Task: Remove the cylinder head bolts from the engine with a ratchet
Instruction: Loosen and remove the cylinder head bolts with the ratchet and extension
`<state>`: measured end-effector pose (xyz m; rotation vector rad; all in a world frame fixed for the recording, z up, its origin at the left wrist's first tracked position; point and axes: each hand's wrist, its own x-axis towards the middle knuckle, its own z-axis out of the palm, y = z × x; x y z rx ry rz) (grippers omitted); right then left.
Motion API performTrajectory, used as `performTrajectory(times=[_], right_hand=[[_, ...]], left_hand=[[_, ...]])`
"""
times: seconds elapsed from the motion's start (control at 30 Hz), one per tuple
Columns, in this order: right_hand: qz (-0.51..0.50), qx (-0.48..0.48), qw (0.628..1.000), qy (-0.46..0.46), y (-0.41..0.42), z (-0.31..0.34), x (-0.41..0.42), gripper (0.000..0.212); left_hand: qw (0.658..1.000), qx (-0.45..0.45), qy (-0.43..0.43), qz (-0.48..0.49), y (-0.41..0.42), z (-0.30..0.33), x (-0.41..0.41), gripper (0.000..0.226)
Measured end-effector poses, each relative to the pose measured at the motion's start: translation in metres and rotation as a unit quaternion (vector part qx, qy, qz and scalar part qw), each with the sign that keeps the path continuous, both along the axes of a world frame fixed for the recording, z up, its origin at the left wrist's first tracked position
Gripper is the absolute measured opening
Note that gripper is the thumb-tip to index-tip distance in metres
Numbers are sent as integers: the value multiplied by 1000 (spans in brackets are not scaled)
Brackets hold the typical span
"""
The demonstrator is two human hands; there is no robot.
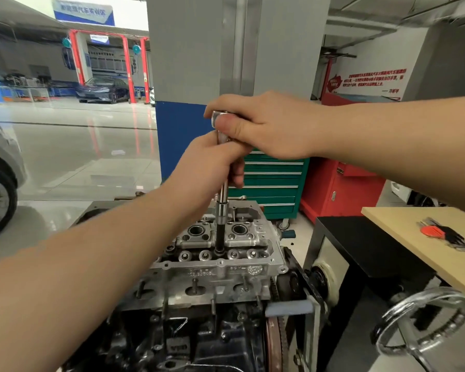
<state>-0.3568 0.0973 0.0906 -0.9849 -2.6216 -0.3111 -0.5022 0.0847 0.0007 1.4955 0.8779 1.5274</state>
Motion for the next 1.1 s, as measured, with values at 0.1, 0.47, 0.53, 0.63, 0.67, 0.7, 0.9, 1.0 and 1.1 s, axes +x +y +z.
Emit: performTrajectory(times=[0.1,0.47,0.53,0.63,0.67,0.7,0.9,1.0,1.1], right_hand=[[-128,158,979,5,-3,-9,-16,43],[54,42,997,34,10,-11,2,40],[-3,70,997,39,11,-14,-3,41],[-126,235,964,18,2,-22,-15,51],[-142,272,952,13,-4,-24,-18,53],[-144,296,944,15,-10,-26,-21,54],[-4,163,981,106,3,-22,-18,45],[55,-7,982,183,12,-28,-14,30],[-47,107,983,143,11,-32,-24,40]], left_hand=[[990,12,-48,135,-3,-26,16,14],[980,-98,7,-173,9,-6,-10,36],[998,-49,11,-27,5,-14,1,28],[996,4,-11,85,-2,-30,14,23],[997,5,-33,71,-3,-33,16,21],[997,1,-55,60,-3,-33,16,20],[980,-94,-10,-177,9,-18,-11,38],[993,-74,3,-97,8,-20,-4,38],[992,6,12,129,4,-35,11,29]])
